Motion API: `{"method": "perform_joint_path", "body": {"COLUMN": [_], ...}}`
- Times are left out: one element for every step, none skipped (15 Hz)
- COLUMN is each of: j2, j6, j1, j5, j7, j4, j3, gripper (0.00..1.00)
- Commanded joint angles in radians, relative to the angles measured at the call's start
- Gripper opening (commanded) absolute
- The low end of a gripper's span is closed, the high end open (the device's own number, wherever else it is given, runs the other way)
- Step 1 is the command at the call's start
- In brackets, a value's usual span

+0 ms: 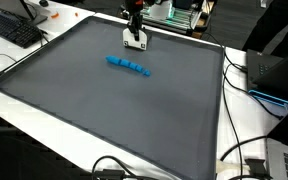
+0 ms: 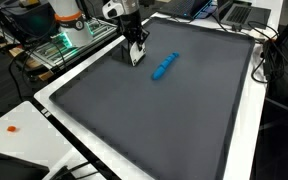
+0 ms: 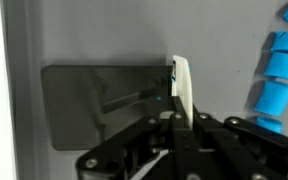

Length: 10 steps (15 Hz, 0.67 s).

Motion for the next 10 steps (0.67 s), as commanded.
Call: {"method": "perform_joint_path", "body": {"j2": [0.018, 0.013, 0.007, 0.008, -0.014, -0.043, -0.055, -0.074, -0.09, -0.104], "j6": [0.021, 0.004, -0.007, -0.034, -0.075, -0.114, -0.144, -0.177, -0.214, -0.246], "j1": [-0.001, -0.003, -0.005, -0.005, 0.0, 0.007, -0.001, -0.004, -0.007, -0.01], "j5": [-0.047, -0.049, -0.057, -0.049, -0.01, 0.05, 0.025, 0.016, 0.009, 0.002], "j7": [0.06, 0.057, 0.056, 0.026, -0.041, -0.122, -0.141, -0.173, -0.201, -0.224], "j4": [-0.016, -0.017, -0.016, -0.001, -0.002, 0.0, 0.003, 0.01, 0.019, 0.027], "j3": [0.003, 0.0, -0.003, -0.008, -0.012, -0.015, -0.019, -0.022, -0.026, -0.03], "gripper": [0.01, 0.1, 0.29, 0.34, 0.43, 0.5, 0.59, 0.66, 0.72, 0.81]}}
